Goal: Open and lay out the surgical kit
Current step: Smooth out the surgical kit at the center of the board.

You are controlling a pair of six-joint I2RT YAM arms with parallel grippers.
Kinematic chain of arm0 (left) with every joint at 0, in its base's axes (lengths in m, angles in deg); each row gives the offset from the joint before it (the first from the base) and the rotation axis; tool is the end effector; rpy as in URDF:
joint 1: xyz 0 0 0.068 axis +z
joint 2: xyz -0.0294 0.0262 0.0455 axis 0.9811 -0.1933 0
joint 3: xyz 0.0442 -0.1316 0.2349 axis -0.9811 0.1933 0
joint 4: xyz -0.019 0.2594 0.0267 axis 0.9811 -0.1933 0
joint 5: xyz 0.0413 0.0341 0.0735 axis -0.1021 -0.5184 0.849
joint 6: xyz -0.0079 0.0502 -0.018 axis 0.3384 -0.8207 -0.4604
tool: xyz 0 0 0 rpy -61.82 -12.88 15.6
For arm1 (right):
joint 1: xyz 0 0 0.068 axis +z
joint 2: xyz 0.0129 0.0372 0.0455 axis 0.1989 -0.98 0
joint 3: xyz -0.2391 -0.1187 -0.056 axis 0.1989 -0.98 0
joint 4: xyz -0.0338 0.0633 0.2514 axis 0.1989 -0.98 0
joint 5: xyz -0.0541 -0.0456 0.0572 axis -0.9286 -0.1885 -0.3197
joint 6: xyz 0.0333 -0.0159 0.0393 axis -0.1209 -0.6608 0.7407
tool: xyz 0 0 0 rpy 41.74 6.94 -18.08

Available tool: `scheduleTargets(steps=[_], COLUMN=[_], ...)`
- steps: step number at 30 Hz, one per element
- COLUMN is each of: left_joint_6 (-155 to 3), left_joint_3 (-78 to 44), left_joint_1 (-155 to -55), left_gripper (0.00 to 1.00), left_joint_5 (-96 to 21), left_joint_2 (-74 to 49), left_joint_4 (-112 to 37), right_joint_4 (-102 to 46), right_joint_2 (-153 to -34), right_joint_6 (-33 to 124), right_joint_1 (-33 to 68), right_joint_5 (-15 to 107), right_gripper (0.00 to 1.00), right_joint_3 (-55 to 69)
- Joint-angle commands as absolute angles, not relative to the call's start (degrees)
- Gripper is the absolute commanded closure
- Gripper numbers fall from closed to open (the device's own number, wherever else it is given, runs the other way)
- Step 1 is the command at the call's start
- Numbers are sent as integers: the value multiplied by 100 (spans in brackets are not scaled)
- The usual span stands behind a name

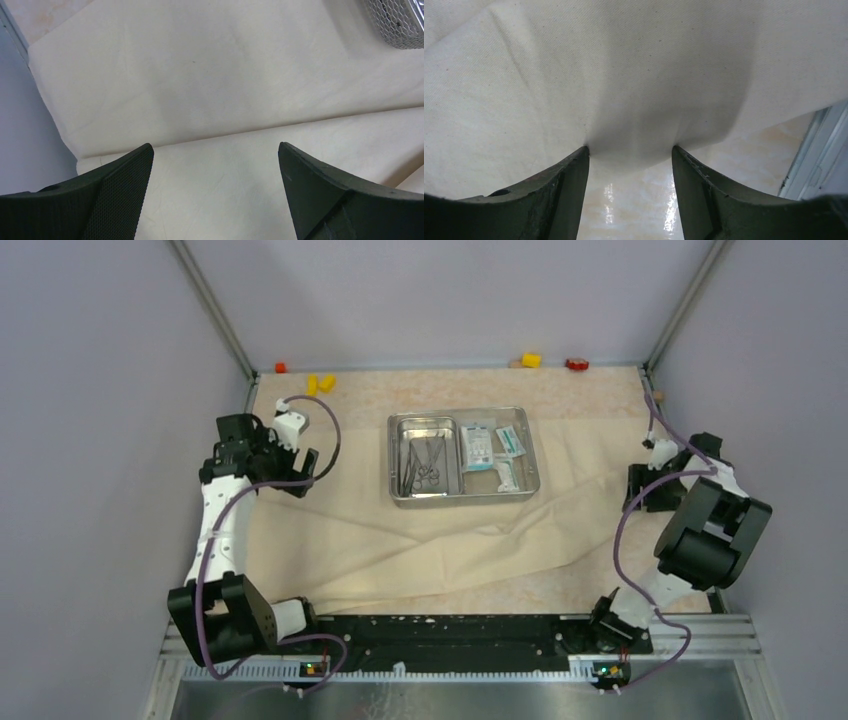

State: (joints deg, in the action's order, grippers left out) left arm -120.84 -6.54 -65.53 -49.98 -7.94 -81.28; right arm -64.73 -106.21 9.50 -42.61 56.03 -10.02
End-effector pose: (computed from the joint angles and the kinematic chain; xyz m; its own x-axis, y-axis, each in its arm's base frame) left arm 0.2484 0.0459 0.3002 -0.6299 0.3787 -0.6781 0.4143 0.9023 0.1191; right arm 0.2672 -0.1490 0.1812 -0.9144 0.0074 -0.4047 -0.0365 0.9943 0.1006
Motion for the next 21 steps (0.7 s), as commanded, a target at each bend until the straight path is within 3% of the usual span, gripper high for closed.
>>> scheduleTargets(steps=[1,5,14,21], left_joint_6=[-11947,-11946,-11938,-11828], left_joint_3=[-533,-499,-561,-805], left_joint_1=[-6626,-6655,-6723,-6840], left_gripper=[1,1,1,1], left_joint_5=[-5085,-5065,-4983,-4910], left_joint_2=[-774,-775,-821,-996], left_joint_4=[-7737,-7712,-7696,-7729], right_joint_4=[-6351,-6465,-6856,-7038], right_joint_2=[-10927,-11142,-10958,-10761], right_joint_6=[1029,1009,1096,1201], right_joint_1=[-4328,-4325,-4305,-3830], right_joint_5=[5907,6227,6770,6594], right_gripper=[40,48,98,100], right_joint_3=[-756,-667,-163,343])
